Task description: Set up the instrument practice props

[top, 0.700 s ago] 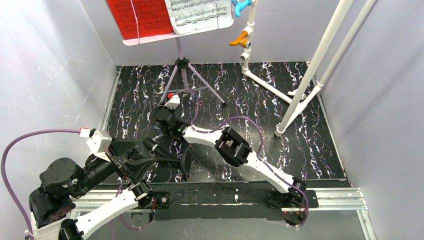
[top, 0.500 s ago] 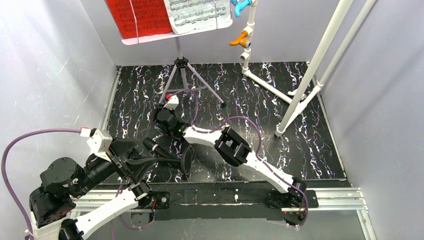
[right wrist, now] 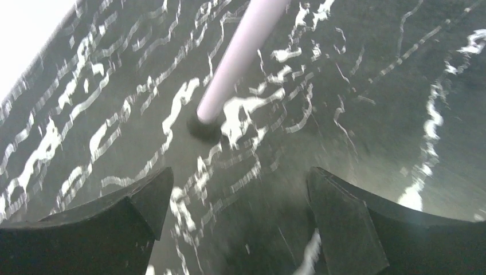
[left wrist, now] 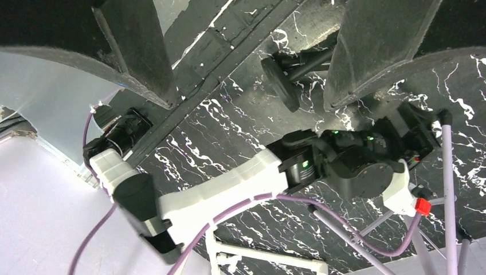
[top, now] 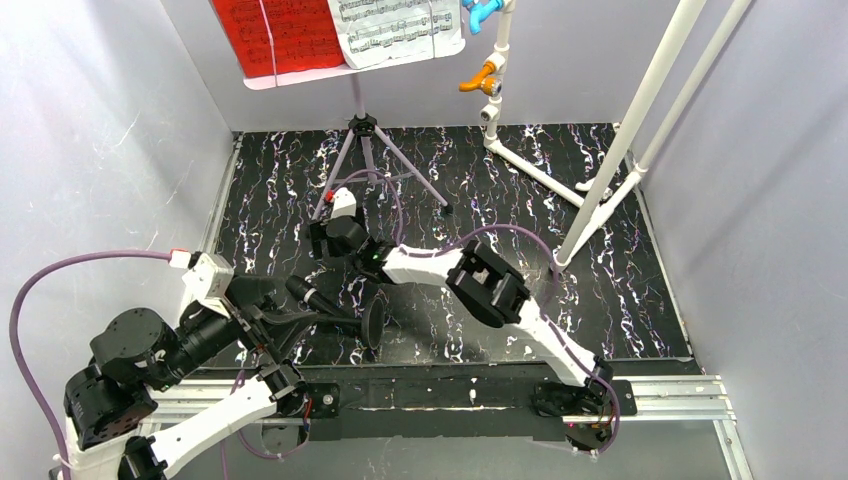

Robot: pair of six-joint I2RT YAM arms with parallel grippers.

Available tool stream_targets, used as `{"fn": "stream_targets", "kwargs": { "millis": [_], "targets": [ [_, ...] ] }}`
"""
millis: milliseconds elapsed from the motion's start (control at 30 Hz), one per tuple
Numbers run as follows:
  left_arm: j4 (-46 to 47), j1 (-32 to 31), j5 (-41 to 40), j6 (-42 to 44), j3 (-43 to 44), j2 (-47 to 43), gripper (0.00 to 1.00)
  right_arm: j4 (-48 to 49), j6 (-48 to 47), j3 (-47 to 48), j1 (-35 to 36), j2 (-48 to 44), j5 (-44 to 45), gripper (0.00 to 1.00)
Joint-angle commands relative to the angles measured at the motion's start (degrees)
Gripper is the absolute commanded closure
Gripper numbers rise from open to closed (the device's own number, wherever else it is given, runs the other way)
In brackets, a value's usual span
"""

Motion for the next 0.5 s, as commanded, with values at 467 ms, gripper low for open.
{"fn": "stream_targets", "kwargs": {
  "millis": [467],
  "targets": [
    [7.9, 0.1, -17.5, -8.3, -4.4, 1.5, 0.00, -41.0, -25.5, -11.9, -1.4, -26.3, -40.6, 0.02]
  ]
}}
